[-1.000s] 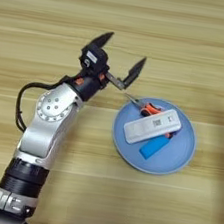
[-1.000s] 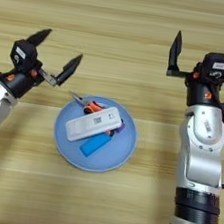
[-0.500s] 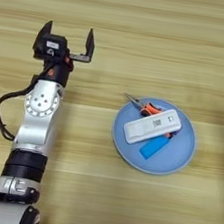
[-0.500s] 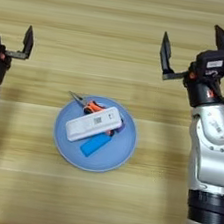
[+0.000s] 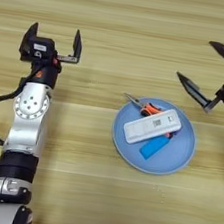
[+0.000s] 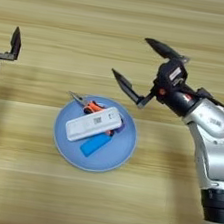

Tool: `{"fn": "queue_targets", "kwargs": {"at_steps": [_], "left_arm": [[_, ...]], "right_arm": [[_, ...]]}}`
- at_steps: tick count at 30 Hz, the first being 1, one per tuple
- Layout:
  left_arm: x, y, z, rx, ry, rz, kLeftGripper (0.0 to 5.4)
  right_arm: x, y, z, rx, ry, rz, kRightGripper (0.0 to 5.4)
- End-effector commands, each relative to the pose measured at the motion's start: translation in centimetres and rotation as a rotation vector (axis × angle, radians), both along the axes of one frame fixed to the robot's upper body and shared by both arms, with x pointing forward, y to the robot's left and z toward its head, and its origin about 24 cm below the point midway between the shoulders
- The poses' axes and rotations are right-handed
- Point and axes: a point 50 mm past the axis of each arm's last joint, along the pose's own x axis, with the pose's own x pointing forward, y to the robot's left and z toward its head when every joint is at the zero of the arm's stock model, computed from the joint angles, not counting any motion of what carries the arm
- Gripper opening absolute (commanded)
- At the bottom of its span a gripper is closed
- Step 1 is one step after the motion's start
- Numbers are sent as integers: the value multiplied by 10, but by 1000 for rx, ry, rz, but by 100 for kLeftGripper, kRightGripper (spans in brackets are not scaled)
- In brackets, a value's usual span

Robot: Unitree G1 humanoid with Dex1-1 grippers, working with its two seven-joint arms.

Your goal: Move the objects on the table

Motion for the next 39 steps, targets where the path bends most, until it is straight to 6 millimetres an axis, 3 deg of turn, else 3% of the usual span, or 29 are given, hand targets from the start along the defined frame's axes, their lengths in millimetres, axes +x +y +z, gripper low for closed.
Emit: {"fn": "queue_targets", "kwargs": {"at_steps": [1,10,14,21,27,39], "left_arm": [[-2,-1,-5,3,16,-15,539],[-3,-3,-7,14,31,-41,539],[-4,-3,-7,21,33,-50,539],[-8,-6,-9,23,42,-62,539],[-9,-9,-10,15,48,-66,539],[-8,-14,-11,10,52,-78,539]], "right_arm": [[0,4,-5,-96,84,120,540],[-7,4,-23,-378,341,407,540],[-3,4,-17,-529,398,485,540],[15,17,-3,-665,344,507,540],[28,27,-2,-692,255,487,540],[31,20,-32,-799,332,495,540]]}}
